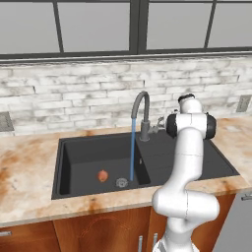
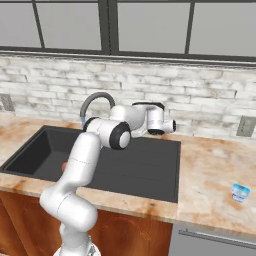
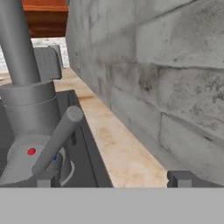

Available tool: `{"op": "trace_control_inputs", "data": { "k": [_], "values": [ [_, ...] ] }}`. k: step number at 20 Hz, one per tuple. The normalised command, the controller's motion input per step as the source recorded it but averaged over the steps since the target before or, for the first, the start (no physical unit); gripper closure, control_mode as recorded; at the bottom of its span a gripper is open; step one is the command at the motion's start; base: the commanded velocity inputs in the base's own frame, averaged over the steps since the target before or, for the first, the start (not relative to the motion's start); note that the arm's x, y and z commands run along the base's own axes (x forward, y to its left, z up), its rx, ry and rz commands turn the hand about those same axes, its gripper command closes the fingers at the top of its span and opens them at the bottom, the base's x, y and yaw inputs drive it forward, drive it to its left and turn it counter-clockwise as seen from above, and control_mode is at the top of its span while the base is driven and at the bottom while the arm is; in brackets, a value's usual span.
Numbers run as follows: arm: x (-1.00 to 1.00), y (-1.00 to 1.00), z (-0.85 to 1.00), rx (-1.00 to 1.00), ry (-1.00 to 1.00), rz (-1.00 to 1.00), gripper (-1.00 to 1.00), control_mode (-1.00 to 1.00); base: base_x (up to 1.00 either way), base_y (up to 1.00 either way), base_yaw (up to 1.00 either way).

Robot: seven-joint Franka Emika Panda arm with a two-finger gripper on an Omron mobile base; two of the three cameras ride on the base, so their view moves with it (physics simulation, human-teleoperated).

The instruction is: Turn on the sink faucet. Then move the onion from the counter to the sink. Turn off the sink. Move the vegetable from the sink to the pot next to the stove. Finally move the pot to the front right burner.

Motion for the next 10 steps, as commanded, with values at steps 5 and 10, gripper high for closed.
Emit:
{"op": "trace_control_inputs", "data": {
  "k": [5, 10],
  "values": [
    [0.1, 0.3, 0.02, 0.0, 0.06, 0.1, -1.0, -1.0, 0.0, 0.0, 0.0],
    [0.04, 0.51, 0.04, 0.0, 0.01, 0.15, -1.0, -1.0, 0.0, 0.0, 0.0]
  ]
}}
